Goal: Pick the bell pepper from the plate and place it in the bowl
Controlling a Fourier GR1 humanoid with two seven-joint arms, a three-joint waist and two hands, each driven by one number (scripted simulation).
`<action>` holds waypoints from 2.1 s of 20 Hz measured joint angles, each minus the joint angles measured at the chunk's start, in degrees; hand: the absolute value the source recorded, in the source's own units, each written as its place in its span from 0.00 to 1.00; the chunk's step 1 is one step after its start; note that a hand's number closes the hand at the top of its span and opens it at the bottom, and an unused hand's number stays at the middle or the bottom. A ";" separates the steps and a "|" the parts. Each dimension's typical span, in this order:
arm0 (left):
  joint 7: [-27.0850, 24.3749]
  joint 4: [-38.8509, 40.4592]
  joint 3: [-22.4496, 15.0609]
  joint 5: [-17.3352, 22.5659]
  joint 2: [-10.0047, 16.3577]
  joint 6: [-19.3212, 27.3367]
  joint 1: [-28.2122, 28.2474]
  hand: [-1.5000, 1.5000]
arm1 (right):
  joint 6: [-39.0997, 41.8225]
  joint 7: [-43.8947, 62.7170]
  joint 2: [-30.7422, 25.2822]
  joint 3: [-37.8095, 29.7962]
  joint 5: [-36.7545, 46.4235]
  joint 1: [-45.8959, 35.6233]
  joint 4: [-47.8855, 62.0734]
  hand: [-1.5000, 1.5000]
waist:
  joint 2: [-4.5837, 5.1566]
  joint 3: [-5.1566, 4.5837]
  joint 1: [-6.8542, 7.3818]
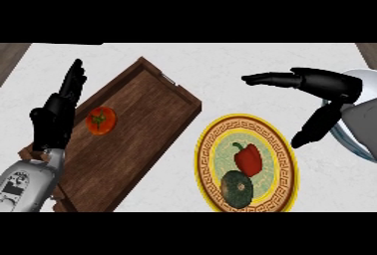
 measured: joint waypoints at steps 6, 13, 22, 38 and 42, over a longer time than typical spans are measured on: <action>0.98 -0.06 0.70 -0.75 -0.39 0.18 0.11 0.50 | -0.88 -1.27 1.26 7.71 5.74 -3.11 -0.27 0.00 | -0.25 -0.07 -0.81; 0.72 -1.10 0.92 -1.82 -1.43 0.20 2.04 0.50 | -3.14 -2.36 2.15 15.63 12.47 -4.05 -0.48 0.00 | -0.46 -0.10 -1.46; 1.24 -0.86 3.67 -2.81 -1.72 -1.63 2.36 0.50 | -4.96 -1.10 5.28 20.57 21.87 -3.05 1.76 0.00 | -0.60 -0.11 -2.13; 2.18 -3.81 6.24 -5.99 -4.69 -4.48 4.26 0.50 | -10.11 -5.72 14.90 20.69 33.49 -0.34 12.63 1.00 | -0.71 -0.15 -2.10; 2.11 -3.84 7.81 -5.61 -4.30 -6.17 4.36 0.50 | -14.33 -9.72 16.12 20.68 36.84 -0.58 14.37 1.00 | -1.07 -0.31 -2.14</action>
